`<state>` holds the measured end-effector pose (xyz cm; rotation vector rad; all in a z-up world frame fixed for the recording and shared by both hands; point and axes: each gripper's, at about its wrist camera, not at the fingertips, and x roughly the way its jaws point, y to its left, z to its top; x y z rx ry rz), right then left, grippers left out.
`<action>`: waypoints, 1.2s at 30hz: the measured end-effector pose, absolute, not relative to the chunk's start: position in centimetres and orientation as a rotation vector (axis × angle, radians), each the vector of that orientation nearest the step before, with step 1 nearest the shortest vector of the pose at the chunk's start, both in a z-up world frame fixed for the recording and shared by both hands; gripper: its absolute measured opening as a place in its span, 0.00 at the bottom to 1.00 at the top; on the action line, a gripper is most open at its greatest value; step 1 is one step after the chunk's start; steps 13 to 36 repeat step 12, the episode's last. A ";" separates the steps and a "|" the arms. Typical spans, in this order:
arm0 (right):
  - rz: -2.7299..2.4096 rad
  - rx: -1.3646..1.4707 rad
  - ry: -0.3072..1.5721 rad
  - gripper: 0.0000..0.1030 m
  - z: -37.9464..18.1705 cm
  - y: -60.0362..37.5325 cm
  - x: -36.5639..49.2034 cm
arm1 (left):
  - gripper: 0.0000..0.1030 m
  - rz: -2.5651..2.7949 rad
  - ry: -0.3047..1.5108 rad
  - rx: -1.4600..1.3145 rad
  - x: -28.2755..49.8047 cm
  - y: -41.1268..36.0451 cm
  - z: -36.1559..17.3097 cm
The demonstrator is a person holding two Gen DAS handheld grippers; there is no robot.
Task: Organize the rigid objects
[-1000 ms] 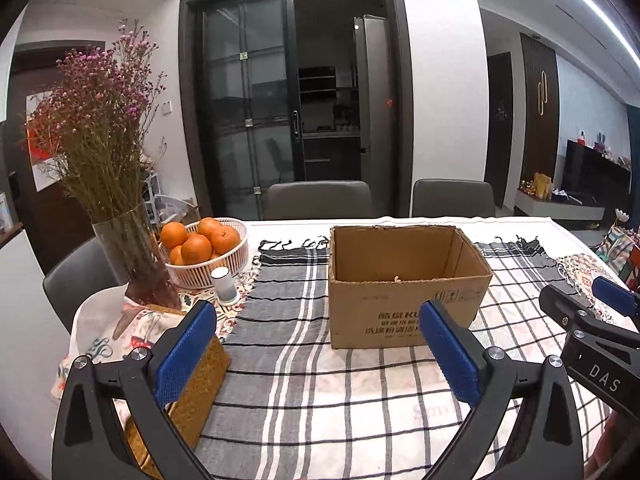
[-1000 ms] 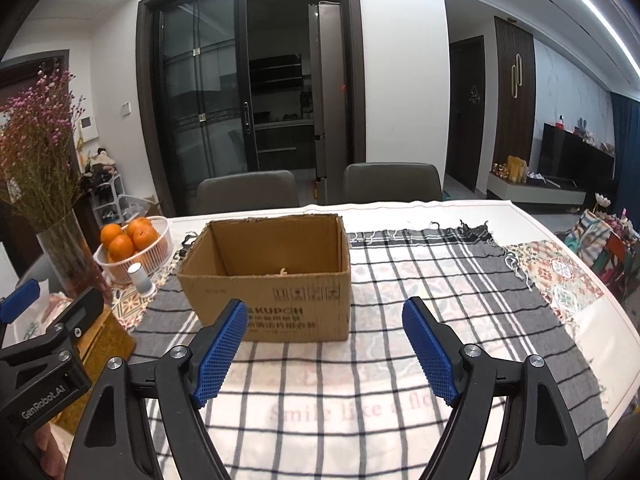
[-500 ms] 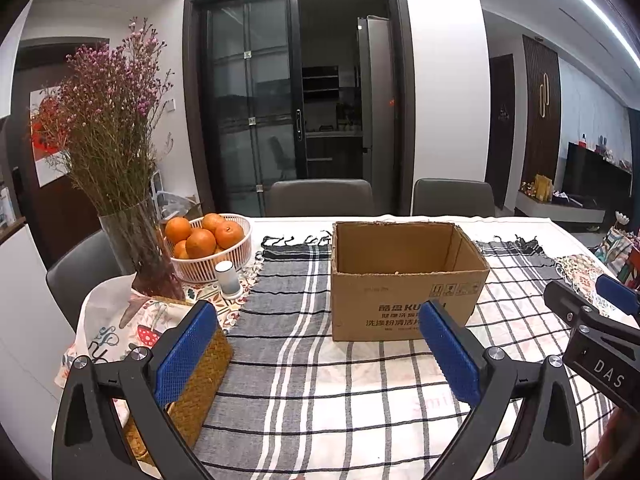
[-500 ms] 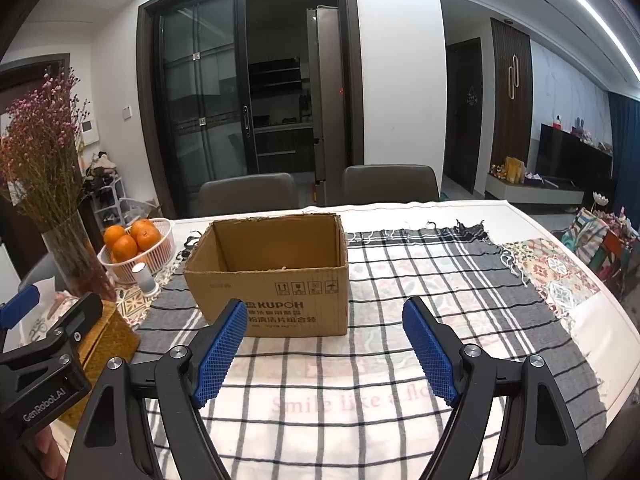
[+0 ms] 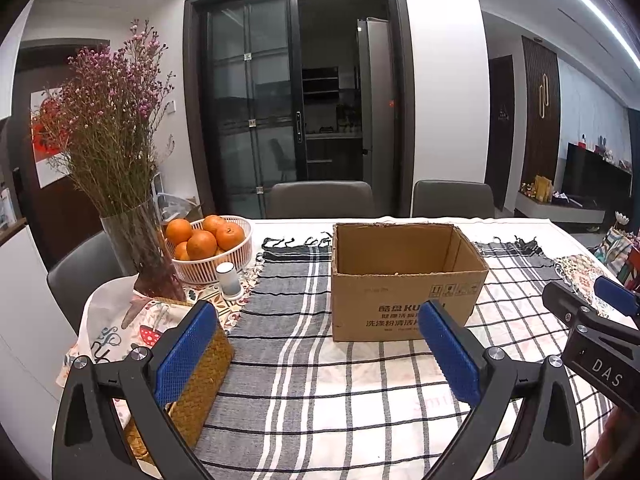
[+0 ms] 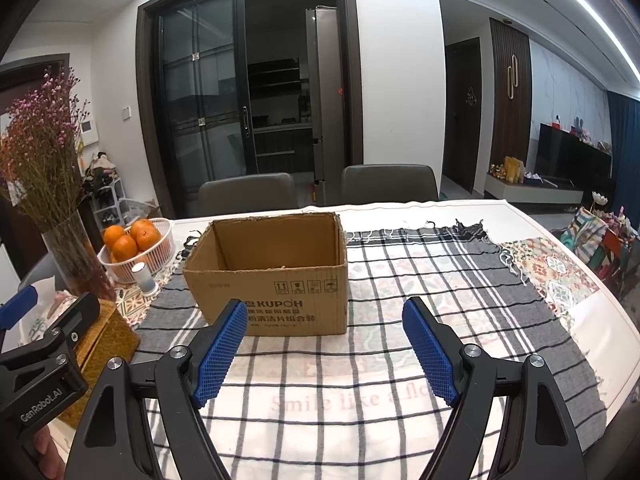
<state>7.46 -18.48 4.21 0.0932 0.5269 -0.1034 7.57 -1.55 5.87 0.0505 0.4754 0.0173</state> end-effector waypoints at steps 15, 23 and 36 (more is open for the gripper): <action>-0.100 0.098 0.527 0.78 4.0 -18.5 7.5 | 1.00 0.015 0.474 0.051 7.4 -1.7 5.9; -0.100 0.098 0.527 0.78 4.0 -18.5 7.5 | 1.00 0.015 0.474 0.051 7.4 -1.7 5.9; -0.100 0.098 0.527 0.78 4.0 -18.5 7.5 | 1.00 0.015 0.474 0.051 7.4 -1.7 5.9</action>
